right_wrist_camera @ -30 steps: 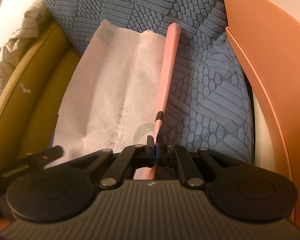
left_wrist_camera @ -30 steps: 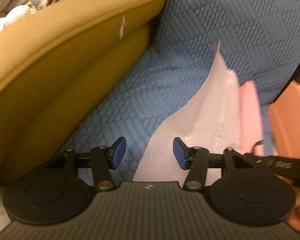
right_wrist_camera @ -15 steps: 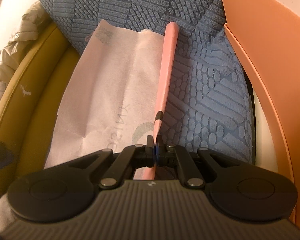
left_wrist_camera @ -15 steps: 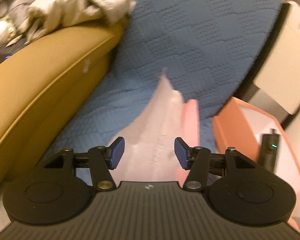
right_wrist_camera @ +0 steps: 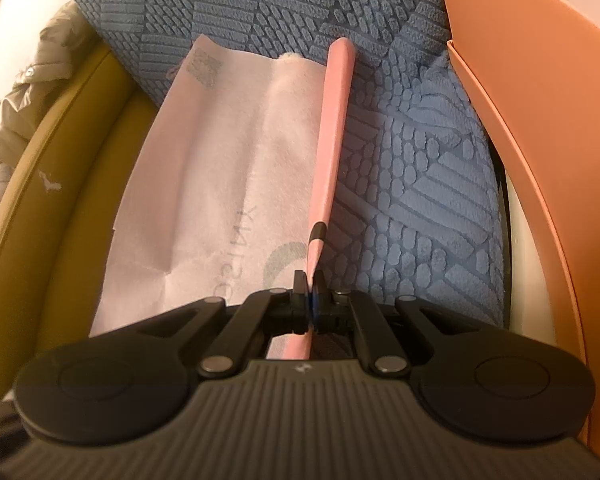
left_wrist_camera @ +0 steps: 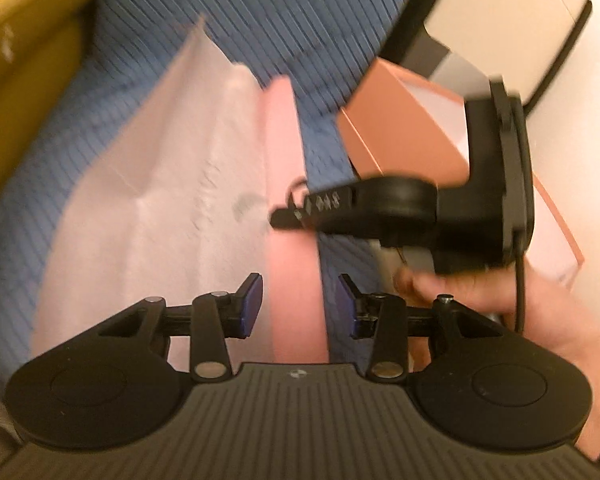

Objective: Organize objects

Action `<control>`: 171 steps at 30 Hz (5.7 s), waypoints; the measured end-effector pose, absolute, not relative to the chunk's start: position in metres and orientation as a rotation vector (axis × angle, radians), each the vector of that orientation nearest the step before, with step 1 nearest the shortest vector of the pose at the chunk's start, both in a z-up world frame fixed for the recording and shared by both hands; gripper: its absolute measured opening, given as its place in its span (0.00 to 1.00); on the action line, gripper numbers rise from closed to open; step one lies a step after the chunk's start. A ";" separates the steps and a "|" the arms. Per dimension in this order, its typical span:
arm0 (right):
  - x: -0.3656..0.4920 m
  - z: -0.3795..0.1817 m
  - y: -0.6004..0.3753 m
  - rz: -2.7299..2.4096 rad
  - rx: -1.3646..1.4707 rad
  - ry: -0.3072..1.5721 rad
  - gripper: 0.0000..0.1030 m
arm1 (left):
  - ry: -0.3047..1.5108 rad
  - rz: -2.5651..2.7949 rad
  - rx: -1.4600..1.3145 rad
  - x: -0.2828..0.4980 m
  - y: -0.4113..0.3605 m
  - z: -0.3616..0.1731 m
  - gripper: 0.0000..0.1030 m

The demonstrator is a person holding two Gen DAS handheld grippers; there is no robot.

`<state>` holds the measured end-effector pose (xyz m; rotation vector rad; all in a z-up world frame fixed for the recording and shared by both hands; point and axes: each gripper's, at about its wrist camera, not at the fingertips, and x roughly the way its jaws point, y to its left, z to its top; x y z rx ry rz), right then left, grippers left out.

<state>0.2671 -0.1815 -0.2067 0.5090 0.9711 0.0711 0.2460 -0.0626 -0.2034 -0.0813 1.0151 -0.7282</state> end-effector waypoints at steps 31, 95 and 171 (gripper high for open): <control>0.261 -0.182 -0.177 0.110 0.469 0.904 0.16 | 1.128 -0.723 -0.234 0.273 -0.037 -0.232 0.08; 0.288 -0.226 -0.201 0.195 0.695 0.910 0.33 | 1.187 -0.679 -0.313 0.307 -0.011 -0.254 0.09; 0.269 -0.202 -0.194 0.207 0.687 0.946 0.06 | 1.042 -0.753 -0.255 0.284 -0.035 -0.220 0.44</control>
